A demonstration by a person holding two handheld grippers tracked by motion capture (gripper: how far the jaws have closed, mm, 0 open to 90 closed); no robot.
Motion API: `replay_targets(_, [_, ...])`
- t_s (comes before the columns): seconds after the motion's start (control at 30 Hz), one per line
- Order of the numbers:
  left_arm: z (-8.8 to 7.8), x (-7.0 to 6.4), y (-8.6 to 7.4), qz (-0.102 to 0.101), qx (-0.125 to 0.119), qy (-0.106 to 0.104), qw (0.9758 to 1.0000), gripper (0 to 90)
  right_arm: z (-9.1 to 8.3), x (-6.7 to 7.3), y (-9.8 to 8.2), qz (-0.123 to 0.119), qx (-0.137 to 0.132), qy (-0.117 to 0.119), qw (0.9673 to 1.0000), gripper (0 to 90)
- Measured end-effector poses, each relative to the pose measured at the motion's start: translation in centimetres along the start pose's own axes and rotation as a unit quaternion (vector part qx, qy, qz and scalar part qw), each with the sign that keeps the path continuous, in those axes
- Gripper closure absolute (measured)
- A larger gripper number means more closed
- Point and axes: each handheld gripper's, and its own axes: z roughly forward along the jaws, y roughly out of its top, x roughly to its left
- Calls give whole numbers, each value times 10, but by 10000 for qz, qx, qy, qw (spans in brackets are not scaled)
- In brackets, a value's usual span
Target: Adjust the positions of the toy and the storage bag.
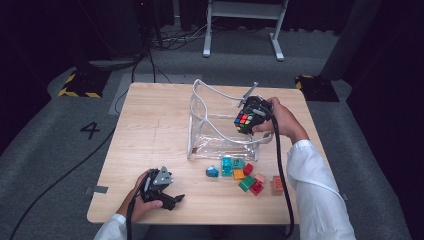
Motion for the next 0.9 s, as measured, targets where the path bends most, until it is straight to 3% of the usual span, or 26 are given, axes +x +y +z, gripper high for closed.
replay_targets(0.1, [0,0,0,28,21,2,10000,92,3,0,-1,-7,328,-17,9995,336])
replay_targets(0.13, [0,0,0,27,20,2,10000,92,2,4,-2,254,596,48,9979,336])
replay_targets(0.3, [0,0,0,25,19,2,10000,92,5,4,-4,317,782,113,9964,336])
replay_targets(0.47, [0,0,0,29,20,2,10000,92,9,5,-8,180,1032,329,9940,337])
replay_targets(0.6, [0,0,0,28,21,1,10000,92,7,11,-11,12,1302,498,9902,336])
replay_targets(0.73, [0,0,0,30,26,-1,10000,92,2,11,-11,18,1240,297,9918,336])
replay_targets(0.9, [0,0,0,29,27,-1,10000,92,2,10,-16,81,1082,226,9938,334])
